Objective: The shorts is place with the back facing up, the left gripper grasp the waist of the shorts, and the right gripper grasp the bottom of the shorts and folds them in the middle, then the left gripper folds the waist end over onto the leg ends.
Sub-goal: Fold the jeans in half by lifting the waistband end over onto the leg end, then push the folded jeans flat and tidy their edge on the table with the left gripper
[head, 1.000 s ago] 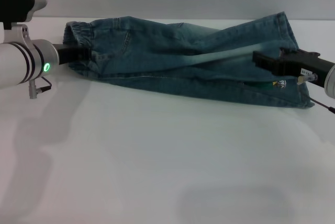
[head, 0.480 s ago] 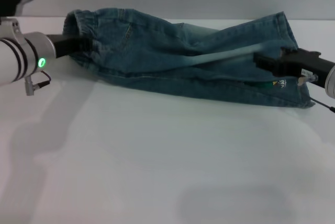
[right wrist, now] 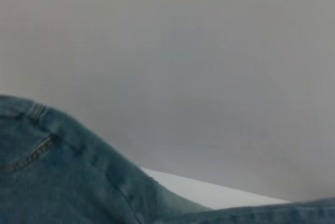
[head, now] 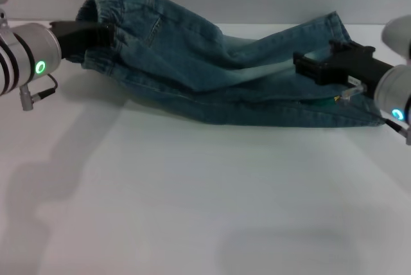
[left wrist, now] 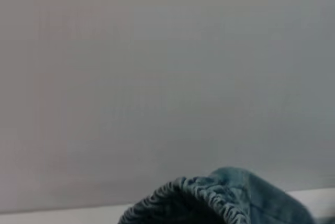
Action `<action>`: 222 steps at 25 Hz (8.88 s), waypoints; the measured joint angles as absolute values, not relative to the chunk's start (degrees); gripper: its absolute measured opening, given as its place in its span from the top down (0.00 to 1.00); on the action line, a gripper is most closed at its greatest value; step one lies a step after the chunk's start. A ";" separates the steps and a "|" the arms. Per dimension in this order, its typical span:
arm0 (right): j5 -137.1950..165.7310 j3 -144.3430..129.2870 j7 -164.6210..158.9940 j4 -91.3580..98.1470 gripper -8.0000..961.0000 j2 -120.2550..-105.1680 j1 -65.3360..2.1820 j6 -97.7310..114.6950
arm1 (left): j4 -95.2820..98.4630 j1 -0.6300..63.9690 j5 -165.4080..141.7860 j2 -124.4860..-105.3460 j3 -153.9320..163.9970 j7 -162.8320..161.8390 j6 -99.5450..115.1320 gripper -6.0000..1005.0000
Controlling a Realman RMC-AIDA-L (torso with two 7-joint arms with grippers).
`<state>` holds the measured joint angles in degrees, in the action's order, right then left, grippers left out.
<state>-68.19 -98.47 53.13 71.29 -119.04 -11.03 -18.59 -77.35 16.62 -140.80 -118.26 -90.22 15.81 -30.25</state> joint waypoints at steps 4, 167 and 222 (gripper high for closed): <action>-68.05 -101.43 53.93 71.24 0.30 -119.09 -11.13 -14.60 | -83.33 14.62 -140.80 -118.16 -89.61 15.34 -32.39 0.92; -63.51 -112.22 28.39 55.47 0.97 -118.85 -8.53 21.73 | -93.80 13.54 -131.86 -118.06 -66.57 20.40 -19.42 0.80; -48.39 -142.70 3.25 30.00 0.96 -119.39 -8.89 74.72 | -38.96 11.70 -150.33 -118.06 -33.09 5.75 62.75 0.79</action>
<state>-48.39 -142.70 3.25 30.00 -119.39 -8.89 74.72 -38.96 11.70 -150.33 -118.06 -33.09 5.75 62.75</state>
